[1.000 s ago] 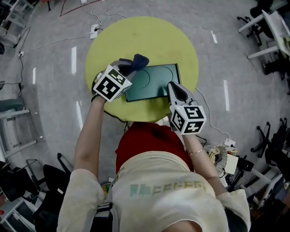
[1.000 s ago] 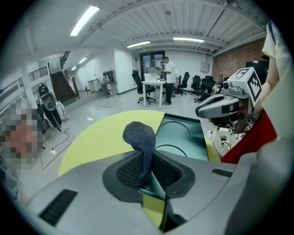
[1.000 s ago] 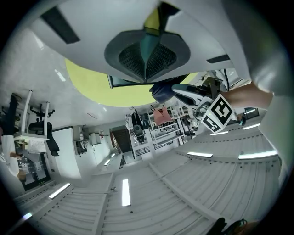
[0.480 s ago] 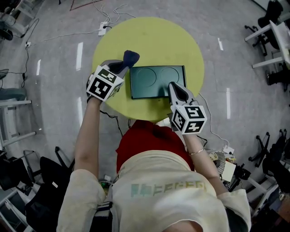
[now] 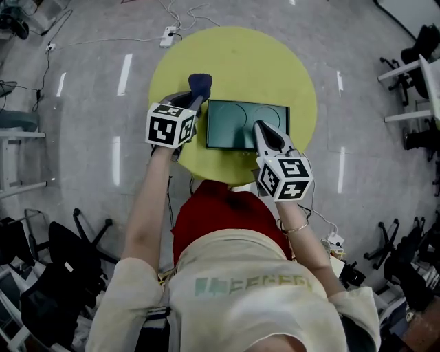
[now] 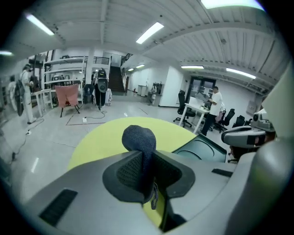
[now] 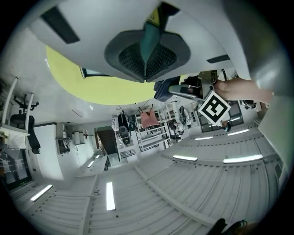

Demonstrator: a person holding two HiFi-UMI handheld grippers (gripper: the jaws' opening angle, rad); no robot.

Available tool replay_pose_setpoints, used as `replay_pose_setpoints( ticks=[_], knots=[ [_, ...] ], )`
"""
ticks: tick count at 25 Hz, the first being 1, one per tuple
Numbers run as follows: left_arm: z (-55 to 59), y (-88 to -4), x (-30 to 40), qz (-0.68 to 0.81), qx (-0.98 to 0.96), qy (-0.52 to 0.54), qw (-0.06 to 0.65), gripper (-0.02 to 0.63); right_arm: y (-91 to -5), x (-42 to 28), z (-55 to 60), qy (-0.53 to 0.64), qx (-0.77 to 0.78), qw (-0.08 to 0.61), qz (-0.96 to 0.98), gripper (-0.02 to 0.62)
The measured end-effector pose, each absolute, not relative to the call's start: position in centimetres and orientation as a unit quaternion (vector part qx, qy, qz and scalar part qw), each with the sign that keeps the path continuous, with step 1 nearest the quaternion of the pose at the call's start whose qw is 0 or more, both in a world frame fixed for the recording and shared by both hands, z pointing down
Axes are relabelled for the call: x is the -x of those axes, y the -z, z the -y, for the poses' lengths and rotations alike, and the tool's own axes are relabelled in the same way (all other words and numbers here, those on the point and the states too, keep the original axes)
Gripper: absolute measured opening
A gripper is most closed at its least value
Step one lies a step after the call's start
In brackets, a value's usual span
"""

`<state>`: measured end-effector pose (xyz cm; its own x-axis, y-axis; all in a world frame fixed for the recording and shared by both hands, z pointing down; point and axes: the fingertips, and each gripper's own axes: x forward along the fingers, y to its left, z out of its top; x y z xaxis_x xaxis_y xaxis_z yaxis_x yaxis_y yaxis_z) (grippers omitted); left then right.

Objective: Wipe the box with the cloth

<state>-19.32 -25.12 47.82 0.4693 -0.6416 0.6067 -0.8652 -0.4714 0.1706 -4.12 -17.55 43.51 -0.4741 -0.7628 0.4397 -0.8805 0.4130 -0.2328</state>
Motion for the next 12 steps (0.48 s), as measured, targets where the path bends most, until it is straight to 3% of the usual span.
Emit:
replay_pose_setpoints(
  ticks=[12],
  knots=[
    [20.5, -48.9, 17.8, 0.457, -0.817, -0.195, 0.292, 0.071, -44.4, 4.0, 14.3, -0.224, -0.476, 0.141, 0.839, 0.038]
  ],
)
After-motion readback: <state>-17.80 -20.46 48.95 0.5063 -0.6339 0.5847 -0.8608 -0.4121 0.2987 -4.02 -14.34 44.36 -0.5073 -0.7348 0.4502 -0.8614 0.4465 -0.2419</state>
